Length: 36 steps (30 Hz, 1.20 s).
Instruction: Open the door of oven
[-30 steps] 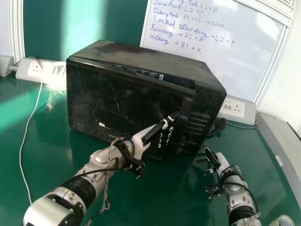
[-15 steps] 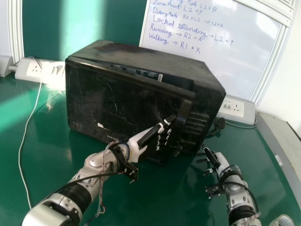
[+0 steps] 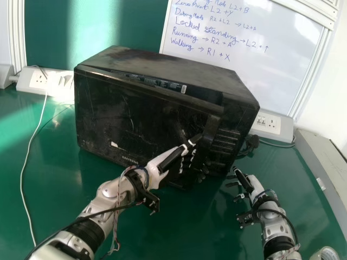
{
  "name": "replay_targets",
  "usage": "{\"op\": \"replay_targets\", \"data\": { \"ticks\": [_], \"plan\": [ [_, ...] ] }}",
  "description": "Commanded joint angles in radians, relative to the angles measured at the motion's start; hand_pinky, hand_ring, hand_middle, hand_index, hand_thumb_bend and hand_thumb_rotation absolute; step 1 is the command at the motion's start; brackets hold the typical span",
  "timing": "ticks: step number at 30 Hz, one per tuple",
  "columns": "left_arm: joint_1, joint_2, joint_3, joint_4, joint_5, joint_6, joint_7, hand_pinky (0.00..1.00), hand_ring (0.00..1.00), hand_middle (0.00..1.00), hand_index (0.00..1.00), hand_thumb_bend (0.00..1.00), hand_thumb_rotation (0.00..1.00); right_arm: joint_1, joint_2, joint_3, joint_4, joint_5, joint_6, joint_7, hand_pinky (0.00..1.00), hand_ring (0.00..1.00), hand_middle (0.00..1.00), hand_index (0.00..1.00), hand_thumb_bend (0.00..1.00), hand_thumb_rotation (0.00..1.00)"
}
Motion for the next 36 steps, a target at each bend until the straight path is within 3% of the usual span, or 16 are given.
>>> {"op": "replay_targets", "data": {
  "ticks": [1,9,23,32,36],
  "plan": [
    [0.009,-0.015,-0.026,-0.072,-0.015,0.028,0.004,0.0,0.04,0.07,0.08,0.91,0.95,0.02,0.011,0.003,0.02,-0.002,0.01,0.009,0.28,0.38,0.5,0.64,0.6,1.0],
    [0.097,-0.007,-0.082,-0.252,-0.014,0.12,0.041,0.0,0.04,0.08,0.1,0.83,0.96,0.019,0.013,-0.004,0.02,0.006,0.015,0.01,0.28,0.37,0.5,0.63,0.58,1.0],
    [0.229,0.019,-0.139,-0.573,-0.054,0.318,0.04,0.0,0.04,0.08,0.1,0.85,0.94,0.019,0.009,-0.006,0.021,0.008,0.015,0.016,0.28,0.38,0.51,0.64,0.62,1.0],
    [0.278,0.033,-0.138,-0.688,-0.093,0.412,0.041,0.0,0.03,0.08,0.1,0.81,0.93,0.02,0.008,-0.001,0.021,0.001,0.014,0.009,0.29,0.38,0.5,0.63,0.6,1.0],
    [0.309,0.054,-0.143,-0.767,-0.1,0.452,0.039,0.0,0.04,0.08,0.09,0.77,0.96,0.019,0.008,0.002,0.02,0.0,0.014,0.014,0.29,0.37,0.5,0.65,0.59,1.0]
  ]
}}
